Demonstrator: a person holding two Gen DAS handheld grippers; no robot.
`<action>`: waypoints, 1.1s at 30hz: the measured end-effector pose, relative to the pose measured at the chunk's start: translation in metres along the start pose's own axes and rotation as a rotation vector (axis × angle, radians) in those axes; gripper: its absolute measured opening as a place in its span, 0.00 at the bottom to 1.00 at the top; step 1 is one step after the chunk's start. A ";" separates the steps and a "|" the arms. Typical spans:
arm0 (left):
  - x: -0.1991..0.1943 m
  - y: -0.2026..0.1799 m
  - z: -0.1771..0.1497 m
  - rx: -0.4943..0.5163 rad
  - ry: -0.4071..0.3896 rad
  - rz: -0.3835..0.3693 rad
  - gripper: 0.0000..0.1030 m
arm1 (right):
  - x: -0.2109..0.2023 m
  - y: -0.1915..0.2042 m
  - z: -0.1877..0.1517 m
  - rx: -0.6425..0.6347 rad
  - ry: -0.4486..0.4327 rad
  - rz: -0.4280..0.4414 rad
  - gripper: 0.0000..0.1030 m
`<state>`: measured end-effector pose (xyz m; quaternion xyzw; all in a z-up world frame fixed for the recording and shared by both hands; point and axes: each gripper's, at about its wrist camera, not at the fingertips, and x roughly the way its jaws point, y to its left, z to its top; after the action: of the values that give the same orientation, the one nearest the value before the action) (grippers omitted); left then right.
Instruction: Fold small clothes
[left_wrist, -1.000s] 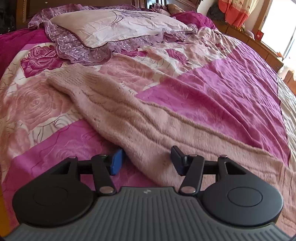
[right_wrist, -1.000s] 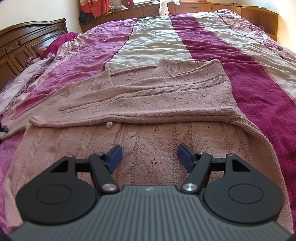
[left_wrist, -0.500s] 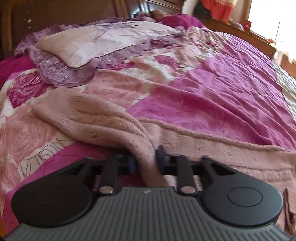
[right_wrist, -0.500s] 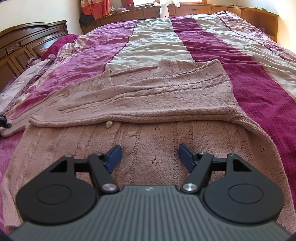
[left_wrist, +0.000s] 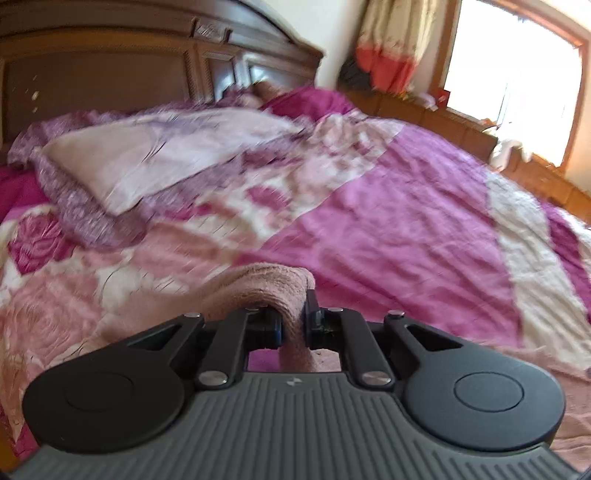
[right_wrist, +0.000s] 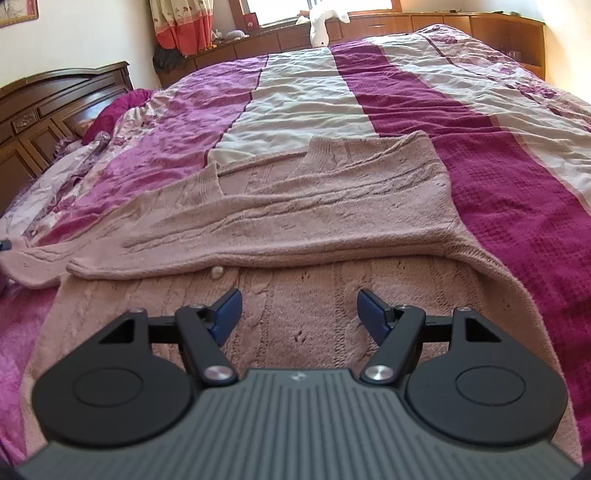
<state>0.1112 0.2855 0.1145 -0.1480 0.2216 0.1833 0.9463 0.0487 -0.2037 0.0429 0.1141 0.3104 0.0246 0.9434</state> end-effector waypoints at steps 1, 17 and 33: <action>-0.006 -0.007 0.002 0.004 -0.009 -0.017 0.11 | -0.002 -0.001 0.001 0.003 -0.004 0.002 0.69; -0.072 -0.152 0.014 0.127 -0.062 -0.273 0.11 | -0.022 -0.020 0.011 0.037 -0.063 0.012 0.69; -0.057 -0.283 -0.104 0.332 0.160 -0.390 0.11 | -0.028 -0.062 0.008 0.124 -0.084 -0.004 0.69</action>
<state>0.1422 -0.0203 0.1083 -0.0448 0.2900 -0.0538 0.9545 0.0293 -0.2684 0.0508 0.1725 0.2715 -0.0012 0.9469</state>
